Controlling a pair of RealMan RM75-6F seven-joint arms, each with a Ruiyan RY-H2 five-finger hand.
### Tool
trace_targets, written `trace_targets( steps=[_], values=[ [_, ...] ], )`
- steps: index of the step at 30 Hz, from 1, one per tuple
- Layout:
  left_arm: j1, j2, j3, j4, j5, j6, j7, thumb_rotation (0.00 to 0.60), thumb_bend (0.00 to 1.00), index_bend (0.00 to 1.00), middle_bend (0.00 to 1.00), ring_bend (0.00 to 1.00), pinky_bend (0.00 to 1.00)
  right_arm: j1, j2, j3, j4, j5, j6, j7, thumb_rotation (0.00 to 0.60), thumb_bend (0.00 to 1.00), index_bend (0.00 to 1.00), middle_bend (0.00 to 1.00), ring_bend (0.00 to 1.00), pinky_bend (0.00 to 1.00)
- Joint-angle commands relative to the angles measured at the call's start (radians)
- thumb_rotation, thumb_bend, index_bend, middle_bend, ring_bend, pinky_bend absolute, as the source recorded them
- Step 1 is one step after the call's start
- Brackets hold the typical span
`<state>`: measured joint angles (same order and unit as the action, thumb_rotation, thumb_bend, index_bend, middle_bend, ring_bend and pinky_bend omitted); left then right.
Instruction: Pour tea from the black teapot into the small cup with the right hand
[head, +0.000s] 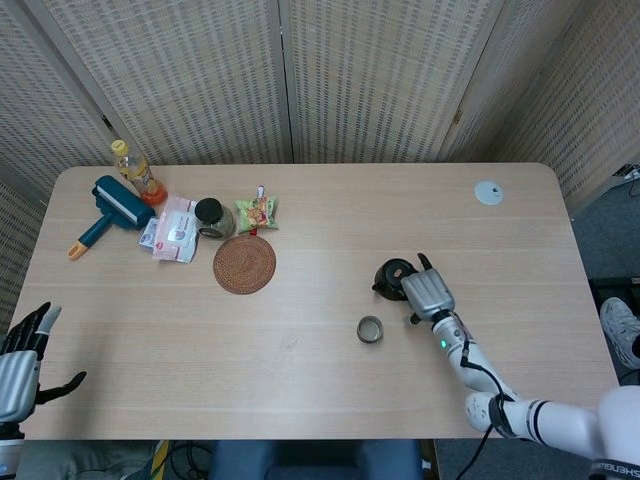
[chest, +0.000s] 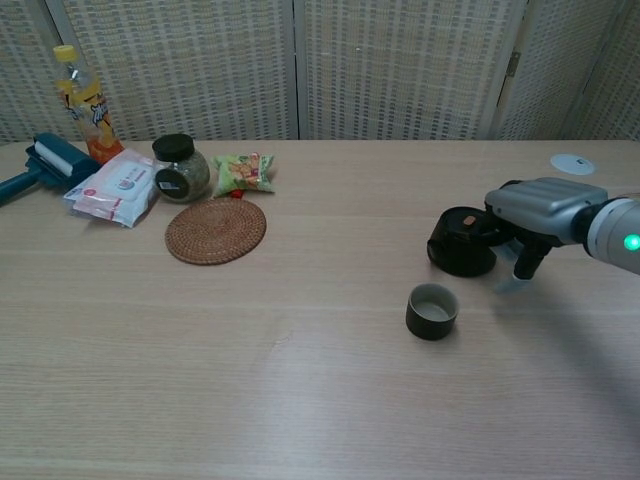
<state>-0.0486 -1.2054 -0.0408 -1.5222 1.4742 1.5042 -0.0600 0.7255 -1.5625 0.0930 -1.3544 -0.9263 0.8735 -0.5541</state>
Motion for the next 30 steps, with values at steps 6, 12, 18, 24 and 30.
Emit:
trace_targets(
  steps=[6,12,18,24,30],
  values=[
    [0.002,0.002,0.000,-0.001,-0.003,-0.001,0.002,0.600,0.18,0.02,0.00,0.00,0.07,0.013,-0.006,0.017,0.020,-0.007,-0.009,0.028,0.547,0.00,0.83,0.86,0.70,0.00],
    [0.005,0.004,0.001,-0.002,-0.003,0.002,0.003,0.600,0.18,0.02,0.00,0.00,0.07,0.020,-0.002,0.030,0.030,-0.017,-0.019,0.060,0.547,0.00,0.87,0.89,0.72,0.00],
    [0.006,0.007,0.001,-0.005,-0.004,0.002,0.007,0.600,0.18,0.02,0.00,0.00,0.07,0.021,0.018,0.042,0.030,-0.022,-0.043,0.113,0.453,0.00,0.90,0.90,0.73,0.00],
    [0.003,0.005,0.001,-0.012,-0.001,-0.001,0.018,0.600,0.18,0.02,0.00,0.00,0.07,0.027,0.051,0.053,0.010,-0.012,-0.042,0.117,0.329,0.00,0.92,0.91,0.73,0.00],
    [0.001,0.003,0.001,-0.017,0.000,-0.003,0.026,0.600,0.18,0.02,0.00,0.00,0.07,0.025,0.079,0.064,-0.024,-0.001,-0.016,0.115,0.285,0.00,0.93,0.92,0.74,0.00]
  ],
)
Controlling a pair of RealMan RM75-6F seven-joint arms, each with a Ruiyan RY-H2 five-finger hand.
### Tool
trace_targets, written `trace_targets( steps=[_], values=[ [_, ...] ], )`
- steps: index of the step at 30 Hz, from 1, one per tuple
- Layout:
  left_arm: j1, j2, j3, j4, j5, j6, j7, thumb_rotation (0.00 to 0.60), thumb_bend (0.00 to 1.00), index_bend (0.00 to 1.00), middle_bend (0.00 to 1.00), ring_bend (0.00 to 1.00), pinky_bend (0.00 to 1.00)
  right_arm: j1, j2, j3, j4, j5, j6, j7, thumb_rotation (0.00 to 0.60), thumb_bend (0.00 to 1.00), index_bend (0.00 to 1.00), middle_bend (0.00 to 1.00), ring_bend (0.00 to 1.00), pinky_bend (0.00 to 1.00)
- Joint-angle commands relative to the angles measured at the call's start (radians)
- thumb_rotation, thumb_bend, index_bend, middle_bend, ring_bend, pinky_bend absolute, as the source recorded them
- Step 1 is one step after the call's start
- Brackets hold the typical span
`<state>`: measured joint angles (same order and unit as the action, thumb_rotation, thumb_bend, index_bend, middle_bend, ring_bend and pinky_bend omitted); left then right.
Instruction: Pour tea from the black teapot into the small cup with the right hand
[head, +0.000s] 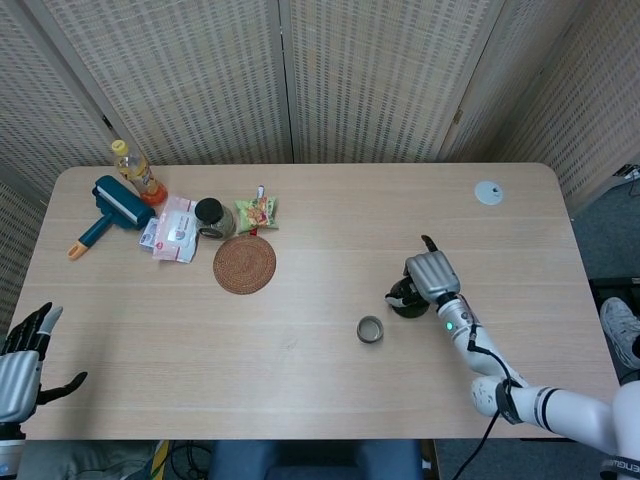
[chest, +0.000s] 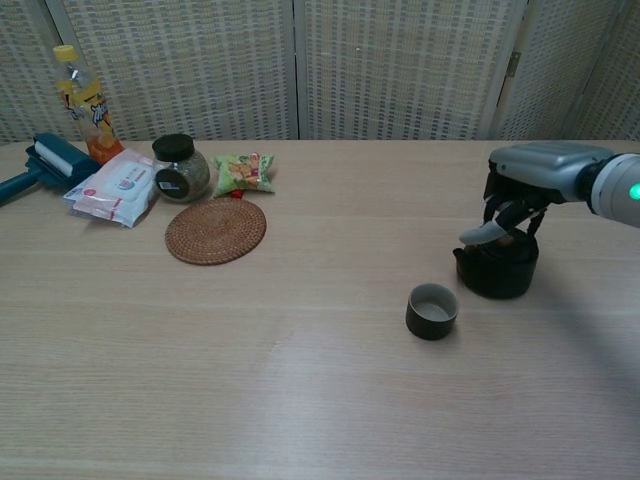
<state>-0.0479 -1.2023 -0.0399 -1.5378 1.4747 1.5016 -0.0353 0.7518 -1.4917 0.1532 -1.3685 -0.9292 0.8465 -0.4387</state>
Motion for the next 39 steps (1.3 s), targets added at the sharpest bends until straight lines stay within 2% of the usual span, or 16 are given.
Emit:
trace_targets(
  steps=[1,9,17,27,30,37,39],
  values=[
    [0.000,0.001,-0.001,-0.002,-0.001,0.000,0.003,0.600,0.18,0.02,0.00,0.00,0.07,-0.002,0.012,0.007,-0.015,0.001,0.018,-0.001,0.285,0.00,0.94,0.92,0.74,0.00],
    [-0.002,0.001,-0.001,-0.005,-0.001,-0.003,0.008,0.600,0.18,0.02,0.00,0.00,0.07,-0.013,0.056,0.022,-0.087,-0.064,0.087,0.022,0.286,0.00,0.98,0.95,0.77,0.00],
    [-0.001,-0.001,0.000,-0.001,0.000,-0.003,0.003,0.600,0.18,0.02,0.00,0.00,0.07,-0.013,0.091,0.018,-0.142,-0.075,0.107,-0.005,0.285,0.01,0.98,0.95,0.77,0.01],
    [0.001,-0.001,0.001,0.002,0.000,-0.001,-0.001,0.600,0.18,0.03,0.00,0.00,0.06,-0.016,0.097,0.006,-0.153,-0.092,0.126,-0.021,0.284,0.28,0.99,0.96,0.78,0.10],
    [0.000,-0.002,0.001,0.003,0.000,-0.001,-0.002,0.600,0.18,0.03,0.00,0.00,0.06,-0.018,0.095,0.004,-0.152,-0.097,0.134,-0.025,0.285,0.30,0.99,0.96,0.79,0.19],
    [-0.002,-0.003,0.000,0.003,0.002,-0.002,-0.003,0.600,0.18,0.03,0.00,0.00,0.06,-0.019,0.090,0.000,-0.140,-0.114,0.145,-0.030,0.284,0.30,0.99,0.97,0.81,0.59],
    [-0.002,-0.003,0.000,0.004,0.002,-0.002,-0.002,0.600,0.18,0.03,0.00,0.00,0.06,-0.019,0.088,-0.002,-0.135,-0.117,0.144,-0.030,0.285,0.31,0.99,0.97,0.81,0.66]
  ],
)
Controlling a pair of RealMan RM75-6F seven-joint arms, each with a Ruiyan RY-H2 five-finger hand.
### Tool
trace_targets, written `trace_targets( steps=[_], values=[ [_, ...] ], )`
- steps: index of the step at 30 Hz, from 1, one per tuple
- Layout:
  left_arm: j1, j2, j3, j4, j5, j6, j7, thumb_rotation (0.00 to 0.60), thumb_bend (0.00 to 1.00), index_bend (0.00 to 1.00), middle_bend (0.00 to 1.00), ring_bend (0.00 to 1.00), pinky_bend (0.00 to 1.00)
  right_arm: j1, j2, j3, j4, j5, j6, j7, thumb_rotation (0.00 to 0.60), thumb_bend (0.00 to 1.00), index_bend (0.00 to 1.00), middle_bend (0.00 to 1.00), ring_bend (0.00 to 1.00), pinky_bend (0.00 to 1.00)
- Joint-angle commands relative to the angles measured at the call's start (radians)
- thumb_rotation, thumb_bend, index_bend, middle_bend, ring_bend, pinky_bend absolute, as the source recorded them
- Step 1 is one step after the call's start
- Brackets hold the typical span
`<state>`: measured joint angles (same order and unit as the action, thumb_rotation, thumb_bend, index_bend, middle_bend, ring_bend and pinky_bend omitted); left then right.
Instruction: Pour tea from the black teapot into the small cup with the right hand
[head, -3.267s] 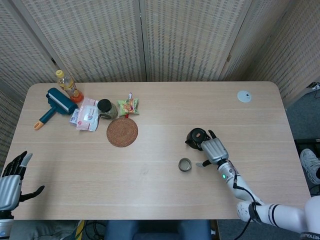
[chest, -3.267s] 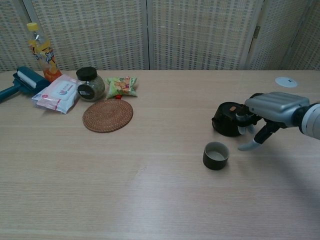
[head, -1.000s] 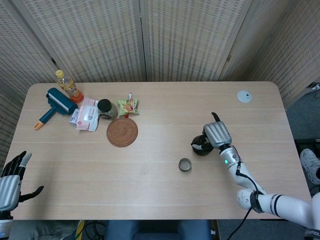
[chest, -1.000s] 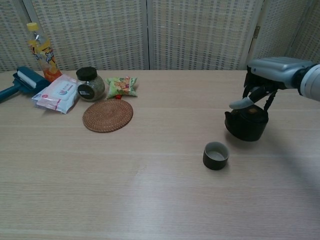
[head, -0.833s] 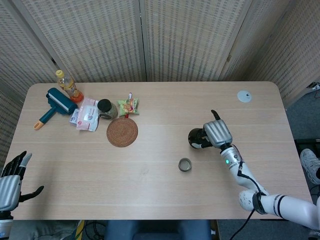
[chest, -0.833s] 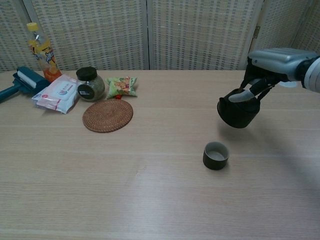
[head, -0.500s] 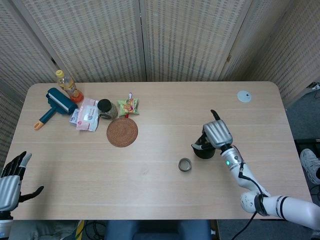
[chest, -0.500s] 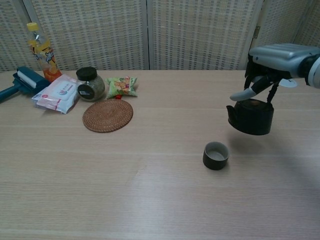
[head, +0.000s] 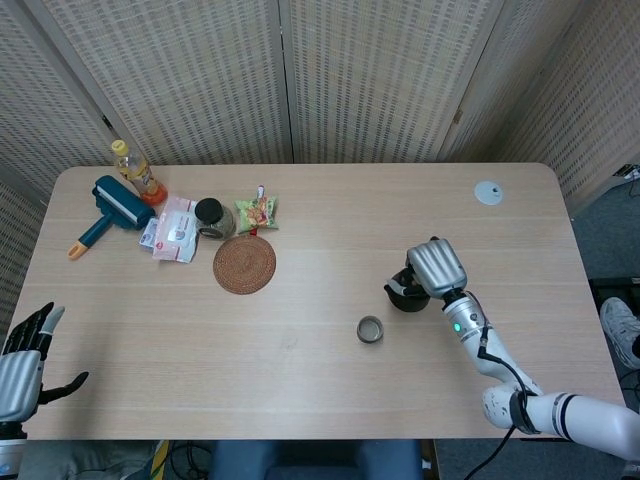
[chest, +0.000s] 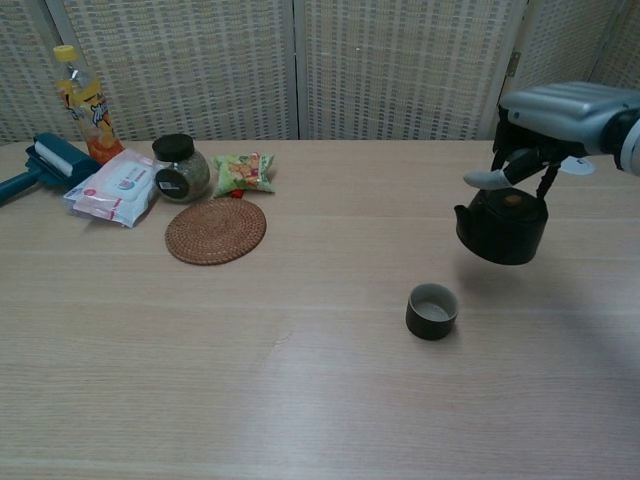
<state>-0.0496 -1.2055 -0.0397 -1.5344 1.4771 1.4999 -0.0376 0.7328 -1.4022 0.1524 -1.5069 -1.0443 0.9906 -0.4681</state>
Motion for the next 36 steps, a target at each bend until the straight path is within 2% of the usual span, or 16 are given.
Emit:
trace_targets(
  steps=[1,12,17,32,36],
  values=[
    [0.000,0.000,0.000,0.000,0.000,-0.001,0.000,0.600,0.18,0.03,0.00,0.00,0.06,0.001,-0.003,-0.001,0.006,-0.002,-0.001,-0.002,0.285,0.32,0.99,0.97,0.81,0.70],
    [0.002,-0.001,0.001,0.004,-0.005,-0.002,0.000,0.600,0.18,0.03,0.00,0.00,0.06,0.009,-0.012,0.000,0.025,-0.018,-0.018,0.014,0.286,0.38,0.99,0.97,0.81,0.74],
    [0.004,0.000,0.000,0.002,-0.007,0.001,0.001,0.600,0.18,0.03,0.00,0.00,0.06,0.018,-0.008,-0.008,0.036,-0.062,-0.047,0.055,0.285,0.49,0.99,0.97,0.81,0.74],
    [0.013,0.006,0.003,-0.003,-0.008,0.010,0.005,0.600,0.18,0.03,0.00,0.00,0.06,0.035,-0.010,-0.026,0.085,-0.200,-0.080,0.169,0.288,0.47,0.99,0.97,0.81,0.74],
    [0.014,0.006,0.003,-0.005,-0.006,0.011,0.008,0.600,0.18,0.03,0.00,0.00,0.06,0.045,-0.012,-0.035,0.094,-0.227,-0.093,0.172,0.310,0.48,0.99,0.97,0.81,0.74]
  ],
)
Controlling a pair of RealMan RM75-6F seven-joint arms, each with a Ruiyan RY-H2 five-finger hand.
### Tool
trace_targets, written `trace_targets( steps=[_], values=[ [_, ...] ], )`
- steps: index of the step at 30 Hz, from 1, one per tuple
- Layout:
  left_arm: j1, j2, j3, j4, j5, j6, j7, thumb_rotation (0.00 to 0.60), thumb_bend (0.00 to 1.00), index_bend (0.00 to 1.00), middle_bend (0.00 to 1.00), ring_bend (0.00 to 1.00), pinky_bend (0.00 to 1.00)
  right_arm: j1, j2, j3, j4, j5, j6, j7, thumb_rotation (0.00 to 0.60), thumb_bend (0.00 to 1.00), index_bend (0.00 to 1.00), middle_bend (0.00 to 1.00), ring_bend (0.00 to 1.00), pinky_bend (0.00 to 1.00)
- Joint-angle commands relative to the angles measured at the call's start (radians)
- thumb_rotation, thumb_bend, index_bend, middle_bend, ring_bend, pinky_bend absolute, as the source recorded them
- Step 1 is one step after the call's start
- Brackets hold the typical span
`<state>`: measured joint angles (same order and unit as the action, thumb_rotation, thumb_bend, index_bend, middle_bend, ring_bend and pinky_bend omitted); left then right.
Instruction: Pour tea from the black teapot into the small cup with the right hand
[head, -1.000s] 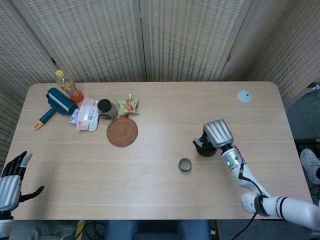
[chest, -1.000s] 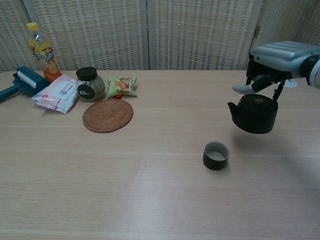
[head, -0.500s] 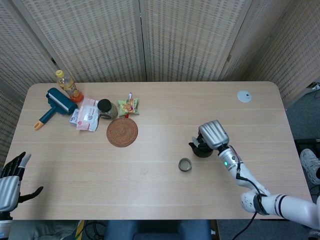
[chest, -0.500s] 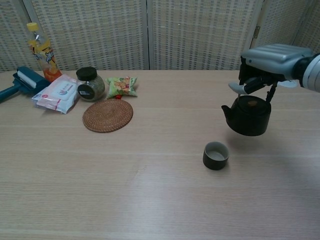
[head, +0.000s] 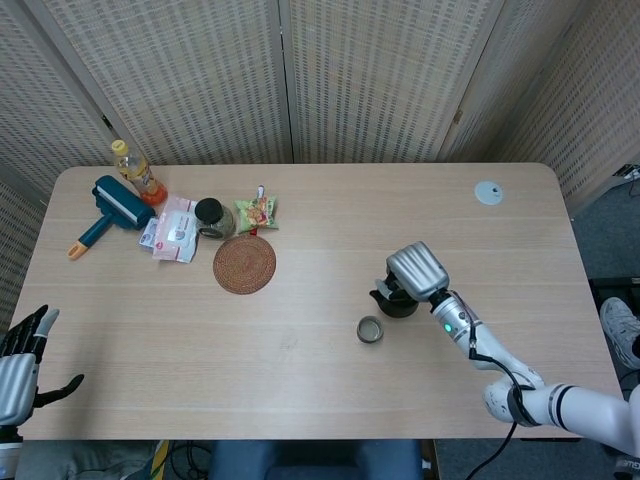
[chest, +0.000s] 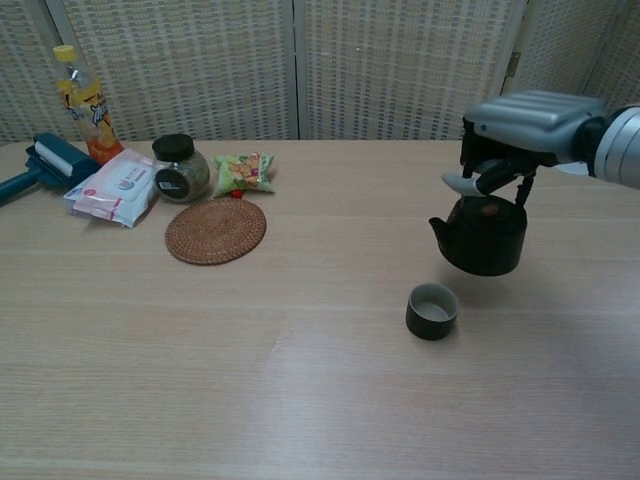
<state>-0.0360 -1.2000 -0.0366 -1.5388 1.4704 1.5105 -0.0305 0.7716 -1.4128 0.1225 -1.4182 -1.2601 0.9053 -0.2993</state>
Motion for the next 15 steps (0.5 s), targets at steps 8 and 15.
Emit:
trace_targets(
  steps=[8,15],
  values=[
    [0.002,0.001,0.000,-0.004,-0.001,0.002,0.006,0.600,0.18,0.03,0.00,0.00,0.06,0.032,-0.013,-0.021,0.012,-0.056,-0.041,-0.006,0.331,0.48,0.99,0.97,0.81,0.74],
    [0.004,0.003,0.000,-0.010,0.000,0.005,0.011,0.600,0.18,0.03,0.00,0.00,0.06,0.057,-0.014,-0.032,0.015,-0.092,-0.061,-0.041,0.347,0.48,0.99,0.97,0.81,0.74]
  ],
)
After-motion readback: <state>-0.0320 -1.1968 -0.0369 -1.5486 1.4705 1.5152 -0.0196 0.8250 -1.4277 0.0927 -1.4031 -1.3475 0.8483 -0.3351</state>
